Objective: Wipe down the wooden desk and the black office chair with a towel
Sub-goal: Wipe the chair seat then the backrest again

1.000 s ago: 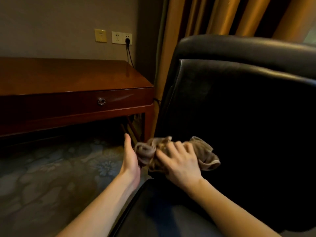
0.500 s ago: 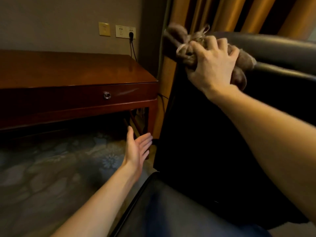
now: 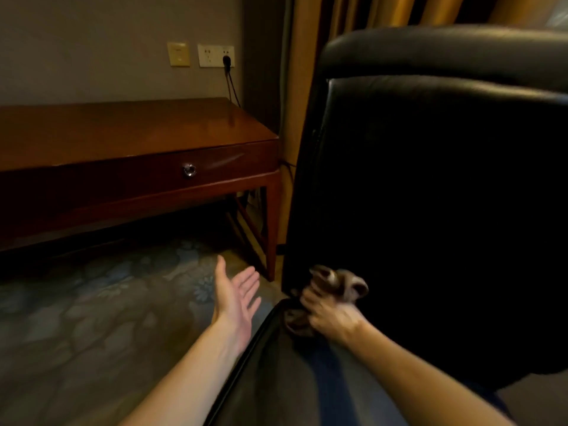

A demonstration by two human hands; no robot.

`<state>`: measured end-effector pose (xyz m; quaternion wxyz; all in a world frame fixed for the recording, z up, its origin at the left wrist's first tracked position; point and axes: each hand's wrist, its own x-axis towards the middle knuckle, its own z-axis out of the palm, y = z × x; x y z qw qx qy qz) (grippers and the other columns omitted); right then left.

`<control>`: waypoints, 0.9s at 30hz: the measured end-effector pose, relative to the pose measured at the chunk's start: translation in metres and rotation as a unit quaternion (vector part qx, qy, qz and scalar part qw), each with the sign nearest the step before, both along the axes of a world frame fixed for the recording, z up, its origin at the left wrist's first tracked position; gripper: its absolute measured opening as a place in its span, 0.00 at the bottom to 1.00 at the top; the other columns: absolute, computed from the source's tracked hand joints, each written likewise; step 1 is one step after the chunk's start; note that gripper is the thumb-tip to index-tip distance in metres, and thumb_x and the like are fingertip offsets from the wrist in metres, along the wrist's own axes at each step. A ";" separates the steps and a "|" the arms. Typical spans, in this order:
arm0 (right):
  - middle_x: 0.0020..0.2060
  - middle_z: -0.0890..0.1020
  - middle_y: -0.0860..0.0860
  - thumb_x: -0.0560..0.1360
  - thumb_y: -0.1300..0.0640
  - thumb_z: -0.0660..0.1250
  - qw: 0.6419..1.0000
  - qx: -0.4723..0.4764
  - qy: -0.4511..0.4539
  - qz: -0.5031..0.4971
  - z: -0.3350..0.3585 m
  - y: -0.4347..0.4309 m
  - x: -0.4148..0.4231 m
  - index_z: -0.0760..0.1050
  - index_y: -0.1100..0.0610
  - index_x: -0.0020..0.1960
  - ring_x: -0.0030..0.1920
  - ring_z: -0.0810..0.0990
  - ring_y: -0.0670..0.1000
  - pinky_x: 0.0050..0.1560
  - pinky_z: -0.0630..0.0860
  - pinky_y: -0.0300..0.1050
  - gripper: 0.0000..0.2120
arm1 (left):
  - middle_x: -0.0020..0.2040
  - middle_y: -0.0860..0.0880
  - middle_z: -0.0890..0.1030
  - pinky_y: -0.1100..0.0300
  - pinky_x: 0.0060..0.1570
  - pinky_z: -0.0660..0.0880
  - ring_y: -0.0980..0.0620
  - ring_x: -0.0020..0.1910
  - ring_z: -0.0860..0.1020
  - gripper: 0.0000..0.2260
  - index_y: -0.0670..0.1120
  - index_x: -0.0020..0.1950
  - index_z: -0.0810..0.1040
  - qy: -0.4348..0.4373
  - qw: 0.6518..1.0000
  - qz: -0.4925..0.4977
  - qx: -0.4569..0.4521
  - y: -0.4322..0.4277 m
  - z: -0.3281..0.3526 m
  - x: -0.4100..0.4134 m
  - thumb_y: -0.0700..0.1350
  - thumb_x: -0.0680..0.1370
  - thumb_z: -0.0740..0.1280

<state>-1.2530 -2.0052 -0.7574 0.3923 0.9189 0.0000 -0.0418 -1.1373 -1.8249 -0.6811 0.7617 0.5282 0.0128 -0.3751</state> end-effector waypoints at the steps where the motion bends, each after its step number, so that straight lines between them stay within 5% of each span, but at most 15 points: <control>1: 0.51 0.86 0.49 0.52 0.52 0.86 0.999 0.028 0.035 0.007 -0.005 -0.003 -0.013 0.86 0.49 0.36 0.59 0.80 0.55 0.62 0.78 0.56 0.14 | 0.75 0.44 0.73 0.47 0.77 0.61 0.47 0.75 0.70 0.39 0.42 0.76 0.71 -0.013 1.000 0.000 0.002 0.001 0.000 -0.002 0.70 0.81 0.48; 3: 0.56 0.85 0.49 0.64 0.50 0.79 0.998 0.036 -0.004 0.051 0.019 0.002 -0.036 0.87 0.46 0.45 0.60 0.79 0.55 0.63 0.77 0.56 0.10 | 0.75 0.44 0.73 0.47 0.77 0.60 0.47 0.75 0.69 0.38 0.42 0.76 0.71 -0.026 1.000 -0.004 0.010 -0.003 0.005 -0.004 0.70 0.81 0.48; 5: 0.61 0.82 0.53 0.74 0.53 0.63 0.980 0.061 -0.136 0.133 0.072 0.002 -0.045 0.84 0.45 0.57 0.63 0.74 0.58 0.64 0.72 0.60 0.16 | 0.76 0.44 0.72 0.47 0.77 0.60 0.48 0.76 0.69 0.38 0.42 0.76 0.71 -0.037 0.999 -0.004 0.014 -0.013 0.017 -0.008 0.69 0.81 0.49; 8: 0.64 0.80 0.56 0.76 0.54 0.61 0.953 0.047 -0.272 0.120 0.162 -0.022 -0.050 0.81 0.48 0.64 0.64 0.71 0.61 0.64 0.64 0.61 0.19 | 0.76 0.42 0.72 0.50 0.74 0.62 0.47 0.76 0.68 0.36 0.41 0.75 0.71 -0.032 0.999 -0.007 -0.010 -0.028 0.045 -0.021 0.68 0.82 0.50; 11: 0.66 0.77 0.55 0.75 0.54 0.60 0.974 0.010 -0.211 0.083 0.170 -0.045 -0.102 0.77 0.48 0.67 0.64 0.73 0.60 0.63 0.64 0.61 0.21 | 0.77 0.44 0.70 0.48 0.76 0.61 0.47 0.77 0.67 0.35 0.42 0.76 0.71 -0.058 0.997 -0.032 -0.028 -0.033 0.072 -0.040 0.67 0.82 0.50; 16: 0.58 0.82 0.51 0.75 0.53 0.59 0.995 0.013 -0.086 0.038 0.145 -0.031 -0.159 0.82 0.44 0.57 0.57 0.83 0.56 0.62 0.64 0.59 0.17 | 0.75 0.45 0.72 0.46 0.76 0.63 0.47 0.75 0.69 0.29 0.43 0.75 0.72 -0.121 0.989 -0.077 -0.024 -0.028 0.113 -0.060 0.62 0.84 0.54; 19: 0.61 0.81 0.54 0.76 0.53 0.62 0.973 0.045 -0.201 0.105 0.206 -0.022 -0.128 0.80 0.45 0.60 0.60 0.76 0.59 0.61 0.65 0.60 0.15 | 0.70 0.47 0.77 0.50 0.70 0.70 0.48 0.71 0.74 0.22 0.44 0.73 0.75 -0.163 0.982 -0.091 -0.008 -0.036 0.138 -0.066 0.56 0.85 0.57; 23: 0.67 0.78 0.58 0.75 0.51 0.56 0.945 0.040 -0.309 0.099 0.324 -0.028 -0.061 0.80 0.47 0.65 0.66 0.71 0.63 0.67 0.62 0.65 0.23 | 0.55 0.48 0.84 0.57 0.48 0.74 0.54 0.49 0.81 0.10 0.49 0.59 0.81 -0.230 0.970 -0.078 0.027 -0.062 0.170 -0.065 0.46 0.86 0.60; 25: 0.70 0.74 0.57 0.77 0.51 0.57 0.951 0.015 -0.303 0.061 0.372 -0.031 -0.032 0.77 0.46 0.69 0.71 0.69 0.63 0.72 0.60 0.68 0.22 | 0.53 0.54 0.82 0.61 0.54 0.69 0.55 0.54 0.79 0.09 0.54 0.56 0.79 -0.325 0.942 -0.070 0.053 -0.080 0.184 -0.062 0.46 0.87 0.58; 27: 0.75 0.68 0.55 0.80 0.49 0.60 0.962 0.010 -0.273 0.021 0.397 -0.041 -0.007 0.71 0.43 0.74 0.76 0.62 0.62 0.76 0.52 0.69 0.22 | 0.67 0.53 0.78 0.62 0.65 0.65 0.52 0.70 0.72 0.13 0.50 0.70 0.75 -0.417 0.902 -0.084 0.079 -0.100 0.188 -0.057 0.48 0.86 0.59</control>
